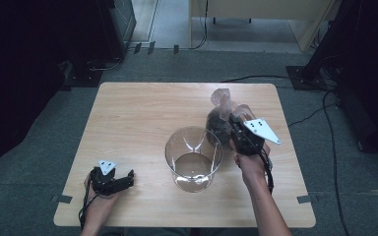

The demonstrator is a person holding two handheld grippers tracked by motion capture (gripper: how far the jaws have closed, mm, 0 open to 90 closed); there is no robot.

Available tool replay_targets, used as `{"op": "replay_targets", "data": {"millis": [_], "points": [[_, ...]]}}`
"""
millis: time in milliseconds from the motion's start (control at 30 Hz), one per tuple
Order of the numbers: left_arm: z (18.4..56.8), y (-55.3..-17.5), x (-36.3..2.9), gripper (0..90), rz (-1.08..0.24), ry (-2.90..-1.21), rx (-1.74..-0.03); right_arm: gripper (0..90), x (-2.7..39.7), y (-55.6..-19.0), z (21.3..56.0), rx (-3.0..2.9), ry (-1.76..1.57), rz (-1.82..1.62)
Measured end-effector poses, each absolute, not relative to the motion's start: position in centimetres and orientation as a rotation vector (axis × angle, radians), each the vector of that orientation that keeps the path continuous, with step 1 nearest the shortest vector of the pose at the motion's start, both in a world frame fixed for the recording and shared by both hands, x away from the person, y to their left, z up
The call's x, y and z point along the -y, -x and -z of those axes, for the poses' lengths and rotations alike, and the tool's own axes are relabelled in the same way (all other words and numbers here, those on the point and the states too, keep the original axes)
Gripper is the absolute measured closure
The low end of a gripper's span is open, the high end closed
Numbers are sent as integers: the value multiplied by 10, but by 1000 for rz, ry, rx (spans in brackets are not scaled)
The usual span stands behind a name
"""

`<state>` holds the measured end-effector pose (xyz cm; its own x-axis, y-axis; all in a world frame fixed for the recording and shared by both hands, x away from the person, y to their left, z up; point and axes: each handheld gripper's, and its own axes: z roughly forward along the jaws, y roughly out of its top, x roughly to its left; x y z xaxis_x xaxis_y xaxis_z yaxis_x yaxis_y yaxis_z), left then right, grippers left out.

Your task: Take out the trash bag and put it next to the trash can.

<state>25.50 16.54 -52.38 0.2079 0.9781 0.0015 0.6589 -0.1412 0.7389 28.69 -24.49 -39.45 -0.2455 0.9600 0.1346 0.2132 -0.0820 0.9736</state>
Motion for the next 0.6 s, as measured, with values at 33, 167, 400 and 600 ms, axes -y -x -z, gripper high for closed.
{"op": "replay_targets", "data": {"millis": [33, 167, 400, 600], "points": [[524, -255, -165, 92, -671, -1876, -1517, 900, 242, -288, 396, -1519, -1271, -1405], [524, -255, -166, 92, -670, -1876, -1515, 900, 234, -291, 405, -1577, -1184, -1425], [524, -255, -166, 92, -670, -1878, -1512, 877, 244, -288, 423, -1636, -1199, -1417], [524, -255, -166, 92, -670, -1879, -1510, 818, 254, -284, 433, -1658, -1218, -1407]]}}
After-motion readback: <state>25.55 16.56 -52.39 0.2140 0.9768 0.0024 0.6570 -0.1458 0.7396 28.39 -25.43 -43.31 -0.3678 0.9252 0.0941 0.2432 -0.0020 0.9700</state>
